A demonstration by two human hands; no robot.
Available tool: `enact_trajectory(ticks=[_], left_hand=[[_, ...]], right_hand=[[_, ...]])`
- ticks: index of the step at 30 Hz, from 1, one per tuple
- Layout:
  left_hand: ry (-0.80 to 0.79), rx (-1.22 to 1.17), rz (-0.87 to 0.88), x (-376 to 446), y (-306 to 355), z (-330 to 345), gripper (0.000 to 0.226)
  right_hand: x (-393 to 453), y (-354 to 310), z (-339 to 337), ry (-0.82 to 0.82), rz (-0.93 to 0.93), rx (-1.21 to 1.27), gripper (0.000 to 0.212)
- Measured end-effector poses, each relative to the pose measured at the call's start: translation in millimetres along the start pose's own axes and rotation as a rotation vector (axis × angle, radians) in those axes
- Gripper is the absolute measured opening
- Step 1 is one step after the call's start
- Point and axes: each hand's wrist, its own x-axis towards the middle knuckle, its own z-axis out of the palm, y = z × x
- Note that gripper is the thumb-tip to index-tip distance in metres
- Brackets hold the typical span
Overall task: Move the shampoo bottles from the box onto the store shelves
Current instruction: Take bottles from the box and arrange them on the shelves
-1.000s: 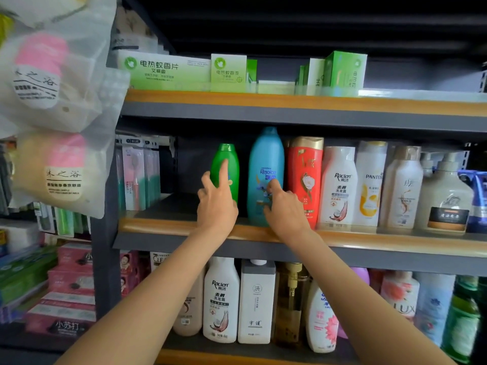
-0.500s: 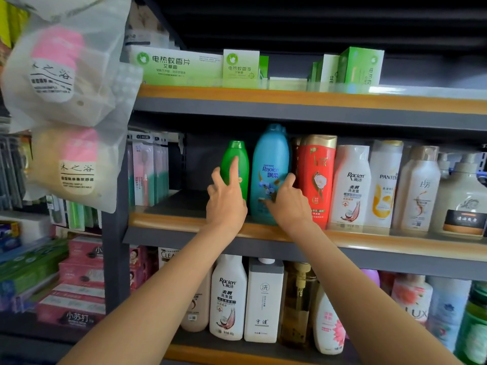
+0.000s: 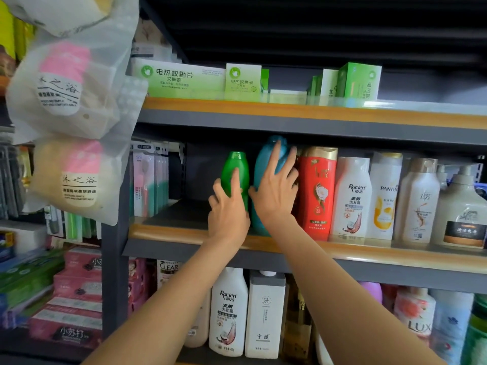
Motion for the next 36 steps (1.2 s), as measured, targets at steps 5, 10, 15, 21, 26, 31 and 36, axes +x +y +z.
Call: enact_trajectory(ticks=[5,10,15,21,26,31,36], left_hand=[[-0.017,0.006,0.012,-0.5,-0.6,-0.7,0.082],[-0.019,0.001,0.032,0.9,-2.5,-1.6,0.082],[0.007,0.000,0.038,1.0,-1.6,0.1,0.078],[0.017,-0.004,0.039,1.4,-2.2,0.9,0.069],[0.008,0.037,0.022,-1.2,-1.9,-0.6,0.071],[0.269,-0.034,0.209,-18.6,-12.5,-9.8,0.051],[0.375,-0.131,0.400,-71.6,-52.2,-2.2,0.039]], right_hand=[[1.5,-2.6,5.3,0.016,0.071,0.028,0.109],[3.2,1.0,5.7,0.035,0.068,0.024,0.107],[-7.1,7.2,9.6,0.036,0.014,0.000,0.090],[-33.8,11.8,28.9,0.163,0.009,-0.118,0.077],[-42.4,12.4,19.1,0.128,-0.039,-0.090,0.058],[-66.4,30.7,-8.9,0.236,-0.318,0.180,0.043],[-116.7,75.7,-12.4,0.300,-0.502,0.369,0.028]])
